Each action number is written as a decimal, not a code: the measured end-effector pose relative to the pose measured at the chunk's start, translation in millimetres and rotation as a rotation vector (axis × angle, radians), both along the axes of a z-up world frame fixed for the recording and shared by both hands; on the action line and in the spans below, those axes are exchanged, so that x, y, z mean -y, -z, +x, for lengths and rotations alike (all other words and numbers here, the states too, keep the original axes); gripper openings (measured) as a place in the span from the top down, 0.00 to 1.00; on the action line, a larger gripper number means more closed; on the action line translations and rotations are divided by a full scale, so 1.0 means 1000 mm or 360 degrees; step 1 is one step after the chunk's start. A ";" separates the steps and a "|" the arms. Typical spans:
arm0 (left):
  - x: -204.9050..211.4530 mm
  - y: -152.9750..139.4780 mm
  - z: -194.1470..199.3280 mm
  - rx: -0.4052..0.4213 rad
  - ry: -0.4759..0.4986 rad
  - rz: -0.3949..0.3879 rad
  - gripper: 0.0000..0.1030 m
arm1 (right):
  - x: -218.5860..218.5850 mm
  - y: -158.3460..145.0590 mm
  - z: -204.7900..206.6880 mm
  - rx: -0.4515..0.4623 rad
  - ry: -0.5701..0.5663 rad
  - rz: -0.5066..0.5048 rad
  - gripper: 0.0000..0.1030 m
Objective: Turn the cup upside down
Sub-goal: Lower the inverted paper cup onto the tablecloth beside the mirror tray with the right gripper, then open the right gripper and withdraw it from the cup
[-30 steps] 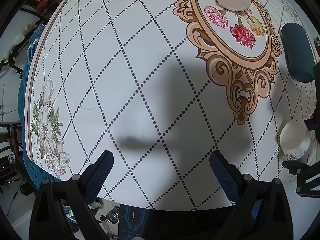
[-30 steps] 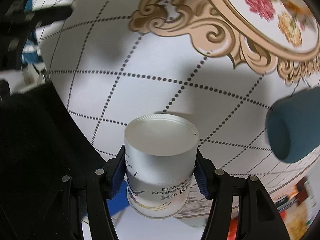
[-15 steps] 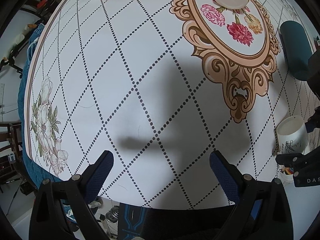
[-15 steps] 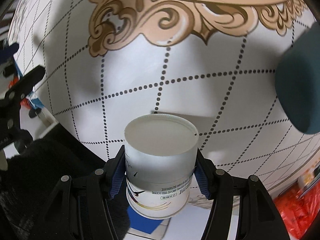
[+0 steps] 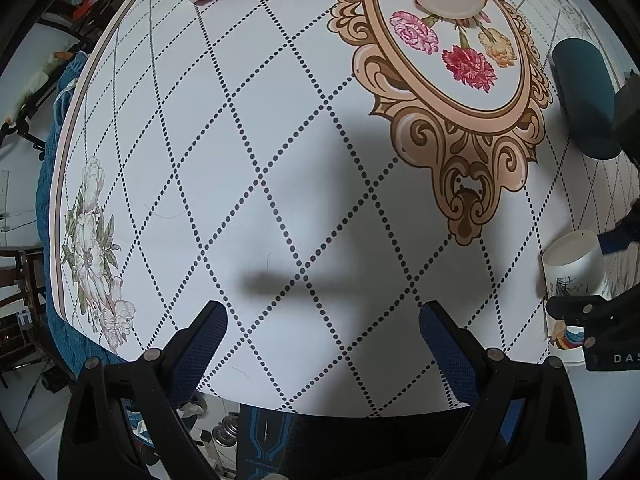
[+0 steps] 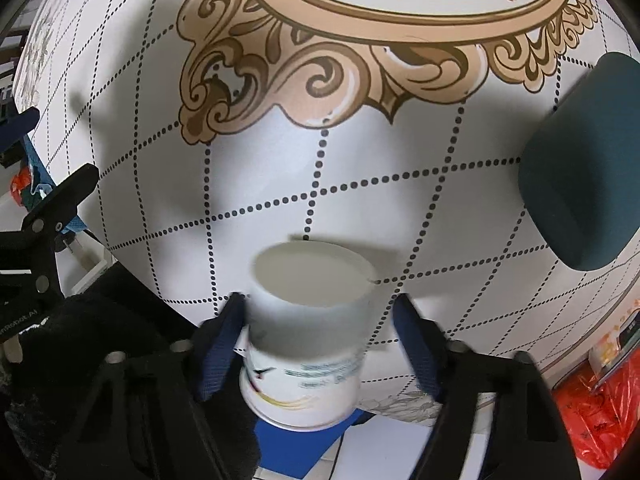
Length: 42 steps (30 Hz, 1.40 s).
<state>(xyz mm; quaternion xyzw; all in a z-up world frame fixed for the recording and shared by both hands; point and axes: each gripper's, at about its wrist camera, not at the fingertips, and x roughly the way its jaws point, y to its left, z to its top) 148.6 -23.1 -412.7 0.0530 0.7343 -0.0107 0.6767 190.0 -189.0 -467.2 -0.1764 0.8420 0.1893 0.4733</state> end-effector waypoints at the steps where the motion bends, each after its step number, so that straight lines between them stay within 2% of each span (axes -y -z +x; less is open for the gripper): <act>1: 0.000 -0.001 0.000 0.0000 0.0001 0.0000 0.05 | 0.000 -0.001 -0.004 -0.0008 0.0001 0.0003 0.39; 7: -0.002 -0.008 0.007 0.0005 -0.0009 0.0001 0.05 | 0.004 -0.023 0.002 0.0076 0.0080 0.0095 0.39; 11: -0.009 -0.011 0.010 -0.0002 -0.0043 -0.0009 0.05 | 0.013 -0.047 0.012 0.0281 0.0126 0.0178 0.39; 15: -0.017 -0.012 0.012 -0.0013 -0.0080 -0.0015 0.05 | 0.023 -0.073 0.021 0.0580 0.0200 0.0270 0.39; 16: -0.022 -0.010 0.012 -0.0014 -0.0085 -0.0014 0.05 | 0.027 -0.081 0.023 0.0693 0.0227 0.0296 0.40; 20: -0.031 -0.007 0.014 -0.0019 -0.0114 -0.0006 0.05 | 0.024 -0.127 0.012 0.1012 0.0368 0.0392 0.40; 23: -0.037 -0.004 0.016 -0.0035 -0.0130 0.0000 0.05 | 0.016 -0.136 -0.006 0.1234 0.0473 0.0421 0.40; 26: -0.040 -0.002 0.015 -0.0036 -0.0114 0.0019 0.05 | -0.009 -0.121 -0.026 0.1410 0.0506 0.0412 0.40; 33: -0.036 -0.006 0.010 -0.0016 -0.0060 0.0044 0.05 | -0.023 -0.111 -0.052 0.1523 0.0439 0.0374 0.39; 38: -0.025 -0.015 0.004 0.0006 -0.0025 0.0041 0.05 | -0.026 -0.109 -0.062 0.1512 0.0416 0.0350 0.38; 42: -0.015 -0.027 0.001 0.0045 0.0008 0.0036 0.05 | -0.024 -0.109 -0.066 0.1446 0.0482 0.0345 0.38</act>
